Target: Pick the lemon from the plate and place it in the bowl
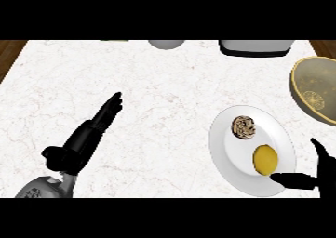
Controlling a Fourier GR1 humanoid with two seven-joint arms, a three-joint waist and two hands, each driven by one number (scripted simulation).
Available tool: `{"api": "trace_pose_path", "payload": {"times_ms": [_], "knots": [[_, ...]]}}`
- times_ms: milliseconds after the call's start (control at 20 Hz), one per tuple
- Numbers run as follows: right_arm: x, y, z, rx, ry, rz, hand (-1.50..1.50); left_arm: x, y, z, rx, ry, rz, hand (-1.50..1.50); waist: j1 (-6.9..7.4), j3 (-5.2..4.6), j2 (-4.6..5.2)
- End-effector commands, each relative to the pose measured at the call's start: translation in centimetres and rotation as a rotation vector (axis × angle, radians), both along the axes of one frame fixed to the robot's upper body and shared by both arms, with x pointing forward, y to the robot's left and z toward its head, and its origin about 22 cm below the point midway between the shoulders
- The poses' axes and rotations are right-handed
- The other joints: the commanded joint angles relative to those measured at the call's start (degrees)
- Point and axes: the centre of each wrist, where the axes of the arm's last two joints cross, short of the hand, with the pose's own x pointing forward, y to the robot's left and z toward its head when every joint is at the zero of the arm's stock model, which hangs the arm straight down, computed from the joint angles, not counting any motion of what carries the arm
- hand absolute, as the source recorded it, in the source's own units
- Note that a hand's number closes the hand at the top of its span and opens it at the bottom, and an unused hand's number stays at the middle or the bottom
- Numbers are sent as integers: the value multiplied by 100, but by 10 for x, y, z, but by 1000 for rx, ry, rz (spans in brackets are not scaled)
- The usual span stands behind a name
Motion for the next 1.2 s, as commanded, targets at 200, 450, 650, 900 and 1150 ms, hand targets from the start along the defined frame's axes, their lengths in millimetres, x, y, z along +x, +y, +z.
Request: {"api": "trace_pose_path", "payload": {"times_ms": [200, 450, 650, 900, 1150], "knots": [[37, 42, 92, 124, 323, 46, -150, 8, -8, -10, -11, 10, 4, 0, -46, 33, -47], [57, 49, 99, 156, 407, 25, -150, 5, 3, -8, 0, 13, -8, 0, 50, 47, -41], [75, 53, 97, 162, 408, 10, -150, 21, -6, -4, -7, 5, -16, 0, 11, 55, -22], [71, 66, 90, 111, 394, 29, -150, 5, -4, -12, -1, 13, -7, 0, -7, 49, -60], [57, 74, 71, 35, 382, 11, -150, 10, 3, -4, -21, 17, 19, 0, -80, 49, -83]]}}
